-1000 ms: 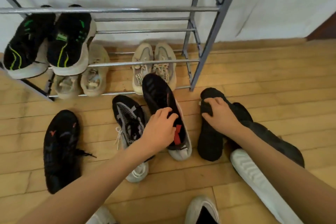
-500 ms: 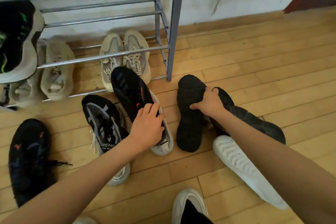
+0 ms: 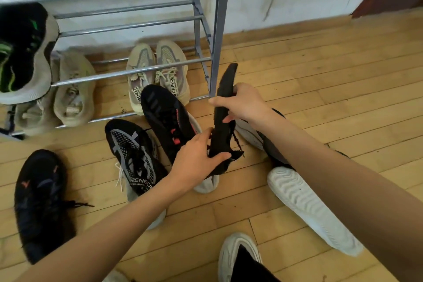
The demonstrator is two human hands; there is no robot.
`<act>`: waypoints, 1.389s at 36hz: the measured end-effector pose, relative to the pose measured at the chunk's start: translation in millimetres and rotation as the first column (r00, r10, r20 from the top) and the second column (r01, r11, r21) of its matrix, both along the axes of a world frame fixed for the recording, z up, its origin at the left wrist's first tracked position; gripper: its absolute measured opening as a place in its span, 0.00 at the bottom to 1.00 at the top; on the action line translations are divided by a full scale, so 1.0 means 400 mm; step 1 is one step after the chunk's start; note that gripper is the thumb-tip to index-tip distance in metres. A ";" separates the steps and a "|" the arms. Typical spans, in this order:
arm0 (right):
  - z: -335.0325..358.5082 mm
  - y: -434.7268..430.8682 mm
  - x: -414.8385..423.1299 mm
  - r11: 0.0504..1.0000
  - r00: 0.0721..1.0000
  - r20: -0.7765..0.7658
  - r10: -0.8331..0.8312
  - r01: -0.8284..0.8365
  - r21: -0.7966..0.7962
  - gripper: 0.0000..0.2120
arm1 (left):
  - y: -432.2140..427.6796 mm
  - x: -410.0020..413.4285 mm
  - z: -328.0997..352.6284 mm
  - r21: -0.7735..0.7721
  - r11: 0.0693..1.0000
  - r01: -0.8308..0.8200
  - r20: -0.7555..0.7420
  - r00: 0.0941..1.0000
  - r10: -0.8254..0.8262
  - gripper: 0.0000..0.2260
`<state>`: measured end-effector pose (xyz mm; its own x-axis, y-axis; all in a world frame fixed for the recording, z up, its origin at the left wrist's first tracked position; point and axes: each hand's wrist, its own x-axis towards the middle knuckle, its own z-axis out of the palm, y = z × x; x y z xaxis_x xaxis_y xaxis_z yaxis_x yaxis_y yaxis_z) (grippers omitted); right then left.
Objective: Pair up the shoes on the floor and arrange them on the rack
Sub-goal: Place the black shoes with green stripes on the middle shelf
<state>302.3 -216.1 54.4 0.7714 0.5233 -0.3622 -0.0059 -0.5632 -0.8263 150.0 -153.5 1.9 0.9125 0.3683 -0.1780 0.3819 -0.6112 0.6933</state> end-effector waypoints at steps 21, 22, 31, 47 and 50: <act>-0.119 -0.202 -0.009 0.931 0.986 -0.068 0.153 -0.167 -0.325 0.20 | -0.022 -0.074 -0.024 -0.681 0.681 -0.268 -0.259 0.959 0.119 0.25; -0.120 -0.199 -0.023 0.947 0.974 -0.159 0.161 -0.198 -0.254 0.18 | -0.023 -0.075 -0.025 -0.684 0.672 -0.282 -0.261 0.956 0.136 0.25; -0.107 -0.111 -0.085 0.987 0.918 -0.364 0.158 -0.152 0.044 0.32 | 0.012 -0.098 0.002 -0.748 0.540 -0.386 -0.240 0.916 0.322 0.20; -0.136 0.178 -0.296 0.893 0.870 -0.240 0.431 -0.449 -0.025 0.26 | 0.222 -0.345 0.026 -0.683 0.337 -0.648 -0.262 0.648 0.715 0.19; -0.150 0.220 -0.333 0.820 0.840 -0.130 0.527 -0.542 -0.185 0.28 | 0.257 -0.412 0.012 -0.683 0.279 -0.676 -0.256 0.578 0.774 0.19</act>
<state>169.2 -128.2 -5.4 0.3610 0.7535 -0.5494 0.2931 -0.6510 -0.7002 -14.6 -50.7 6.9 0.3604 0.7081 -0.6072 0.3168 0.5194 0.7937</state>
